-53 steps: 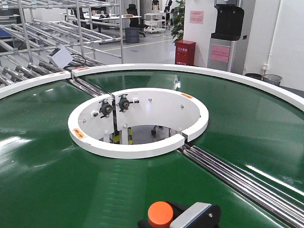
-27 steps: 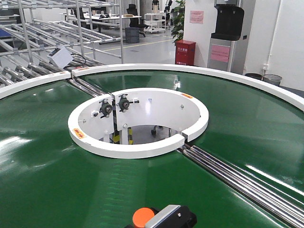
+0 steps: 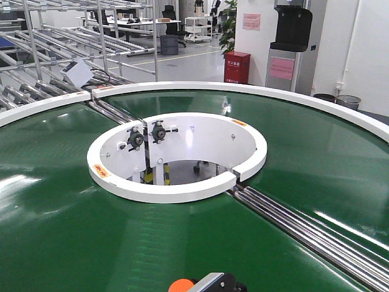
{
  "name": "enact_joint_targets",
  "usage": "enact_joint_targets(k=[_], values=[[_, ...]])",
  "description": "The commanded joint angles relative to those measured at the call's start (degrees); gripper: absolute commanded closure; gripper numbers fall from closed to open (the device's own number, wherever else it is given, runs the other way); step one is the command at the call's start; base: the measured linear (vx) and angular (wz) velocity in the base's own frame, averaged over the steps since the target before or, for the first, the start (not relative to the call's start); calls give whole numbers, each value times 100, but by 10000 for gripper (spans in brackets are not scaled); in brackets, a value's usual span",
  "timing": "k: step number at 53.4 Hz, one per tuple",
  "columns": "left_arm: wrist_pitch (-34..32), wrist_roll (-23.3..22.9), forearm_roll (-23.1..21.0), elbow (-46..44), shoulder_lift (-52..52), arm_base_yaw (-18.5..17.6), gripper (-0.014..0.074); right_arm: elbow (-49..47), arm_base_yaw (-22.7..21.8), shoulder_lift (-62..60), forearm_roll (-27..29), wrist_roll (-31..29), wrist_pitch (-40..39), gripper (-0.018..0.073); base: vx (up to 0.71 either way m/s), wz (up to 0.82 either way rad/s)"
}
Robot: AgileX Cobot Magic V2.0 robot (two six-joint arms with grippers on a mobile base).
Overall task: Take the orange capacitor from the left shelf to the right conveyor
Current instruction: 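Lower the orange cylinder onto the green belt with the right gripper, then open the right gripper and raise it away from the cylinder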
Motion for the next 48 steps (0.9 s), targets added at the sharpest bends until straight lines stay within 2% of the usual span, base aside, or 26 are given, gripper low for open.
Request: enact_joint_targets(k=[1, 8, 13, 26, 30, 32, 40, 48], values=[[-471, -9, -20, 186, -71, 14, 602, -113, -12, -236, -47, 5, -423, -1, 0, 0], [-471, -9, -20, 186, -71, 14, 602, -113, -12, -236, -47, -1, -334, -99, 0, 0], [-471, -9, -20, 186, -71, 14, 602, -113, -27, -243, -6, -15, -211, -132, 0, 0], [-471, -9, -20, 186, -71, 14, 602, 334, -114, -874, 268, -327, 37, -131, 0, 0], [-471, -9, -20, 186, -71, 14, 602, 615, -114, -1256, 427, -315, 329, -125, 0, 0], [-471, -9, -20, 186, -71, 14, 602, 746, -114, -1496, 465, -315, 630, -122, 0, 0], [-471, -9, -20, 186, -71, 14, 602, 841, -114, -2702, 505, -315, 2659, -101, 0, 0], [-471, -9, -20, 186, -71, 14, 602, 841, -114, -3948, 787, -321, 4106, -76, 0, 0]])
